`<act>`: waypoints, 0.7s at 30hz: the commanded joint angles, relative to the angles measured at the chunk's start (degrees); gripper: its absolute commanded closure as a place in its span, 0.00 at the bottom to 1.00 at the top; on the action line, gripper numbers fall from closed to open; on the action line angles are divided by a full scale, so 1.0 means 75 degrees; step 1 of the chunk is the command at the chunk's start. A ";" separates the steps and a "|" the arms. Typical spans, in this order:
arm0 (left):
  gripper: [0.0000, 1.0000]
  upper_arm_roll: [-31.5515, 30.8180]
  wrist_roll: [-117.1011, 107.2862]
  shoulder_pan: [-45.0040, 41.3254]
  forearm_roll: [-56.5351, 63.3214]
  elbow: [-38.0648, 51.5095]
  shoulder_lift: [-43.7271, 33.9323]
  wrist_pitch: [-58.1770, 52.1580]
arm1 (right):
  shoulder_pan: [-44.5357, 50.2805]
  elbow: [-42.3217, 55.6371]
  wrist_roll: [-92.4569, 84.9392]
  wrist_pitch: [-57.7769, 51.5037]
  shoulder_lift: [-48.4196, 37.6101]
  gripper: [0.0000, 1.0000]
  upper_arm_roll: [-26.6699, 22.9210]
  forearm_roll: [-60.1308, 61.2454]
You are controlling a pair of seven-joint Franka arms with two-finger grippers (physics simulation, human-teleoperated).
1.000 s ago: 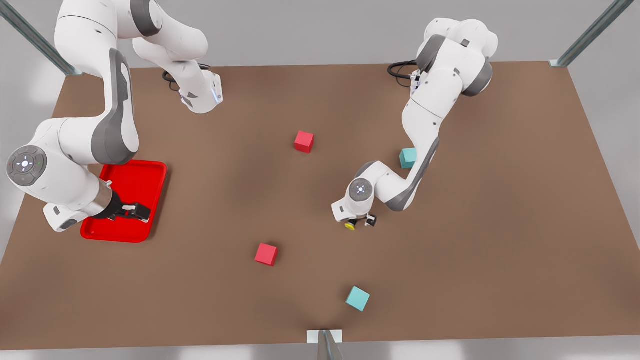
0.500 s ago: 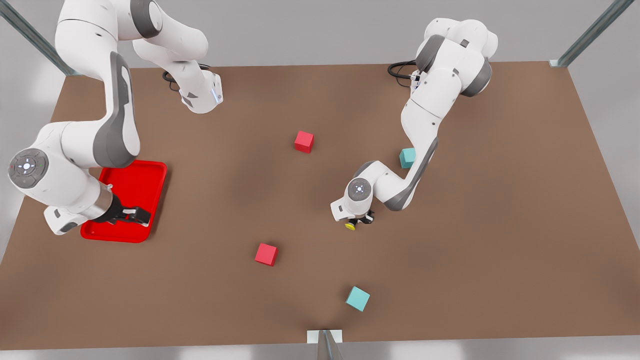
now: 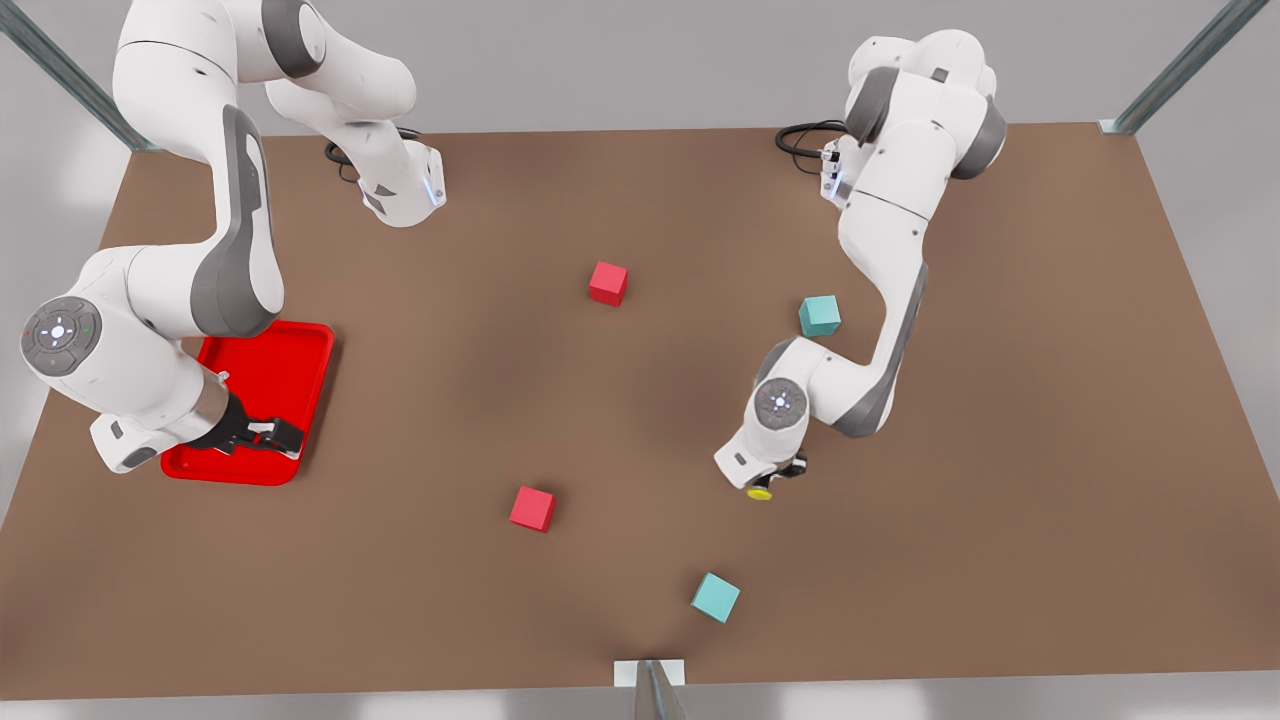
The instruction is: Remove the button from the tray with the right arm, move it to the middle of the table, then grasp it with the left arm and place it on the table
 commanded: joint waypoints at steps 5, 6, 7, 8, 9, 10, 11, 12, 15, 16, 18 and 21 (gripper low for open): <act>0.62 0.0974 -0.7290 -0.0003 -0.0137 0.0092 0.0296 0.2056 | 0.0001 -0.0006 0.0012 0.0007 -0.0021 0.00 -0.0004 0.0006; 0.62 0.1138 -0.8601 -0.0027 0.0999 0.0069 0.0355 0.2198 | 0.0001 -0.0006 0.0012 0.0007 -0.0021 0.00 -0.0004 -0.0006; 0.62 0.1150 -1.0336 -0.0027 0.2709 0.0104 0.0613 0.2164 | 0.0001 -0.0018 0.0012 0.0007 -0.0021 0.00 0.0007 -0.0006; 0.62 0.1267 -1.1521 -0.0027 0.4069 0.0092 0.0719 0.2023 | 0.0001 -0.0029 0.0024 0.0007 -0.0056 0.00 -0.0004 -0.0029; 0.62 0.1291 -1.2388 -0.0038 0.5171 0.0092 0.0754 0.1508 | 0.0013 -0.0053 0.0024 0.0007 -0.0068 0.00 -0.0004 -0.0041; 0.62 0.1291 -1.2940 -0.0038 0.6016 0.0104 0.0754 0.0922 | 0.0013 -0.0053 0.0024 0.0007 -0.0068 0.00 -0.0004 -0.0041; 0.62 0.1419 -1.2976 -0.0027 0.6228 0.0186 0.0730 0.0664 | 0.0001 -0.0053 0.0024 -0.0005 -0.0068 0.00 -0.0004 -0.0041; 0.62 0.1583 -1.3011 -0.0027 0.6391 0.0268 0.0719 0.0511 | 0.0013 -0.0053 0.0024 -0.0040 -0.0068 0.00 -0.0004 -0.0041; 0.62 0.1900 -1.5611 -0.0191 0.7891 0.0397 0.1082 -0.0531 | 0.0013 -0.0041 0.0024 -0.0005 -0.0044 0.00 -0.0004 -0.0041; 0.62 0.1912 -1.6336 -0.0319 0.8079 0.0397 0.1222 -0.0988 | 0.0013 -0.0029 0.0024 -0.0005 -0.0044 0.00 -0.0004 -0.0041; 0.62 0.1900 -1.6960 -0.0460 0.8525 0.0397 0.1633 -0.1681 | 0.0013 -0.0018 0.0024 -0.0005 -0.0033 0.00 -0.0004 -0.0041; 0.62 0.1935 -1.7346 -0.0472 0.8957 0.0491 0.1878 -0.2547 | 0.0013 -0.0029 0.0012 0.0007 -0.0033 0.00 -0.0004 -0.0041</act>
